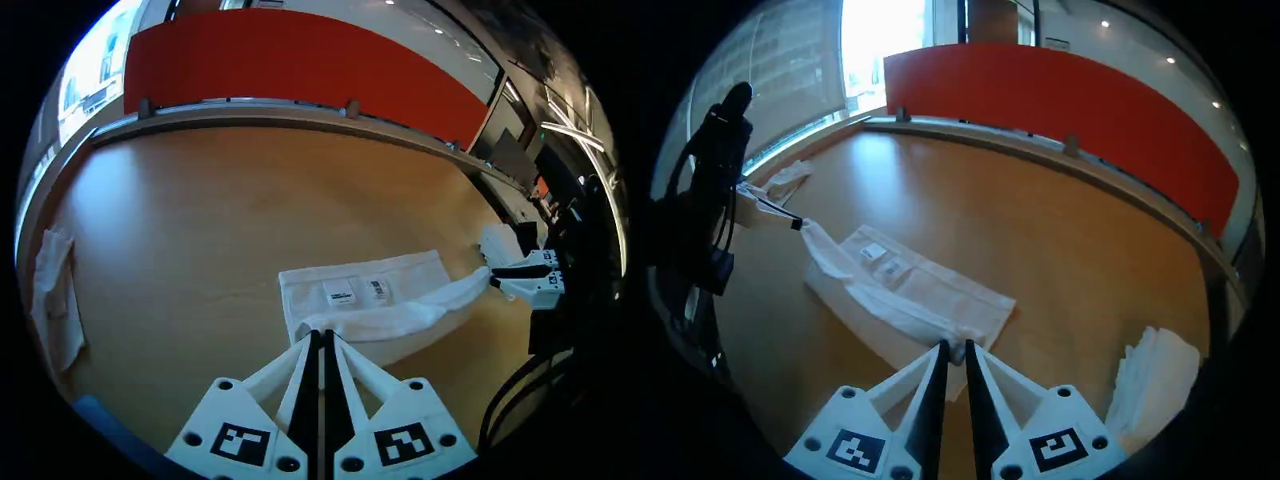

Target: Fold towel

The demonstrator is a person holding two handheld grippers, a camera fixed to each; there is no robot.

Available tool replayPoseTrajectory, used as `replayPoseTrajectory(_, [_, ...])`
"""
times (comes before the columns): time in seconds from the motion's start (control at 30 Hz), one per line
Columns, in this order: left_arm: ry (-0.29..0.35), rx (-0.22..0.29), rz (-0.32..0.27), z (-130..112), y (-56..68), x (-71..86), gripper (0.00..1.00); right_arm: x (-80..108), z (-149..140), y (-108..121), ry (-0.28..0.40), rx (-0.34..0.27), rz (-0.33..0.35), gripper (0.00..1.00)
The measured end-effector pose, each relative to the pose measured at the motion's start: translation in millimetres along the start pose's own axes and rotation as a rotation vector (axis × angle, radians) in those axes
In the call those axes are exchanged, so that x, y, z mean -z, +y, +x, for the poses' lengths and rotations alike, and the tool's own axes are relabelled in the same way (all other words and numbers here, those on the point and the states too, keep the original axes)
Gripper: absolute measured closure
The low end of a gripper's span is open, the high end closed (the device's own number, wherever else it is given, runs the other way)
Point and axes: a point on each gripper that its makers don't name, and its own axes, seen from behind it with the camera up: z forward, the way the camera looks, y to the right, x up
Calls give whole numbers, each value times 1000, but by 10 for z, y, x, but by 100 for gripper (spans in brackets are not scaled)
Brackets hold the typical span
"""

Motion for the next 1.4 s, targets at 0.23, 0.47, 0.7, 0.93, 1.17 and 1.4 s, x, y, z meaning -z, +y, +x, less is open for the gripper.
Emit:
replayPoseTrajectory(0.23, [-14,11,5,-48,-75,-273,96,-258,-91,119,-25,-45,-14,84])
replayPoseTrajectory(0.47, [-14,44,23,-24,-168,-509,95,-474,-128,232,-40,-89,-36,83])
replayPoseTrajectory(0.7, [-22,46,47,7,-234,-614,72,-562,-106,270,-43,-88,-53,68])
replayPoseTrajectory(0.93, [-17,20,64,35,-267,-581,17,-539,-61,299,-28,-83,-69,26])
replayPoseTrajectory(1.17, [-20,-13,86,9,-305,-538,6,-493,-66,310,-23,-87,-71,12])
replayPoseTrajectory(1.4, [-16,-9,111,-45,-348,-440,6,-407,-94,289,-18,-87,-72,12])
